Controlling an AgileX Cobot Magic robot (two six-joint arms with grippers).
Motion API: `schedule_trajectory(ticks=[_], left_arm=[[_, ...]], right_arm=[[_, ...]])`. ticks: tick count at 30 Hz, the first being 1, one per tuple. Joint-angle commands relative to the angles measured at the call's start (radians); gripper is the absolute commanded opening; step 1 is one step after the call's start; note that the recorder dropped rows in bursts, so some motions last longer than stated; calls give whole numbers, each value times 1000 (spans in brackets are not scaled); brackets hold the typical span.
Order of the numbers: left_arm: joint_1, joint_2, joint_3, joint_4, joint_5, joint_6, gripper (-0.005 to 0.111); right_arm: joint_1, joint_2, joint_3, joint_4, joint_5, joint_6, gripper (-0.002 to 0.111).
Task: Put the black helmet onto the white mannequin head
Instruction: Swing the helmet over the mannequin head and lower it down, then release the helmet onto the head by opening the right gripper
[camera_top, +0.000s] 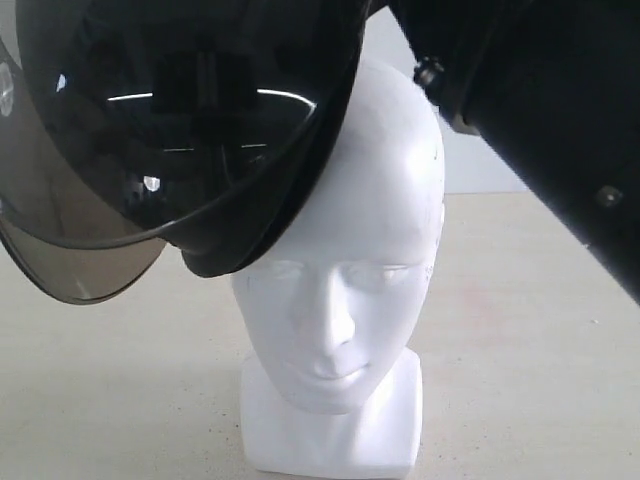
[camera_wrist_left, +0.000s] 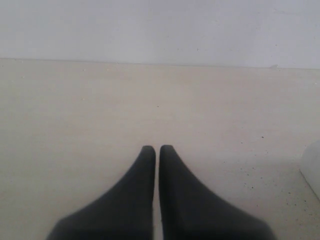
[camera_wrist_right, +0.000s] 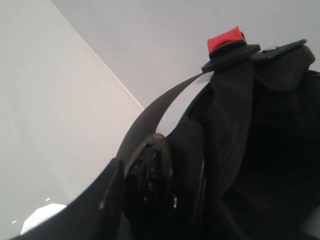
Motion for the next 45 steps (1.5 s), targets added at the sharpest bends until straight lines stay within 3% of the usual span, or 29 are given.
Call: schedule_trajectory(ticks=[1, 27, 36, 45], left_arm=[[-5, -3, 3, -12, -1, 4, 4], [-5, -3, 3, -12, -1, 4, 4], [-5, -3, 3, -12, -1, 4, 4], [-5, -3, 3, -12, -1, 4, 4]], right_arm=[[-17, -70, 13, 63, -175, -182, 0], [-19, -160, 75, 197, -175, -395, 0], [-267, -158, 151, 90, -175, -103, 0], [-286, -115, 167, 122, -175, -101, 0]])
